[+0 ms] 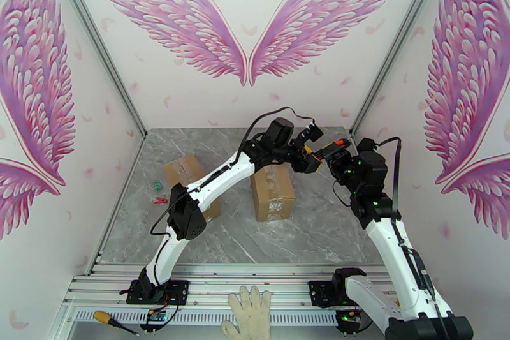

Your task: Unpack the express box

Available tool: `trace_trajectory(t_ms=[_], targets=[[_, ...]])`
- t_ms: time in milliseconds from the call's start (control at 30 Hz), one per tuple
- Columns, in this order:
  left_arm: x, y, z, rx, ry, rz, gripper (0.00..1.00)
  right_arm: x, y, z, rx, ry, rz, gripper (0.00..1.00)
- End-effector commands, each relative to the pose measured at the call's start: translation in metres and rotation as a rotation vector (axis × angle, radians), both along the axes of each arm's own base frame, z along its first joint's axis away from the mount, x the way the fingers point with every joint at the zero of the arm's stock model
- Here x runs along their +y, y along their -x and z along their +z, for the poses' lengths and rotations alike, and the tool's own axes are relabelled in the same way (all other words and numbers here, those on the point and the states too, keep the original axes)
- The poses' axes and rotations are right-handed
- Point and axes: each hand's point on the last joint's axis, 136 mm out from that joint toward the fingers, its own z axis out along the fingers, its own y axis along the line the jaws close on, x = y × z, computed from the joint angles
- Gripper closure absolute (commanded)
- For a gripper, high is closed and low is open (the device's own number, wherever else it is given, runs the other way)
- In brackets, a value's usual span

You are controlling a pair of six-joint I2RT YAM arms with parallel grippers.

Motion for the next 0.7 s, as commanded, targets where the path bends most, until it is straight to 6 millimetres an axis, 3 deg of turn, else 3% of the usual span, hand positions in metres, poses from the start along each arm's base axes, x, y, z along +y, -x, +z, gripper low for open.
trace_trajectory(t_ms=[0,400,467,667], targets=[[-0.003,0.005,0.005,-0.014,0.002,-0.030,0.58,0.011,0.005,0.025,-0.090,0.019,0.057,0.59],[0.002,0.013,0.012,-0.034,0.004,-0.092,0.95,0.021,0.002,0.016,-0.092,0.070,0.110,0.54],[0.005,0.014,0.016,-0.034,0.014,-0.107,1.00,0.021,0.002,0.015,-0.099,0.099,0.116,0.45],[0.023,0.013,0.036,-0.025,0.056,-0.159,1.00,0.033,0.005,0.027,-0.221,0.248,0.209,0.24]])
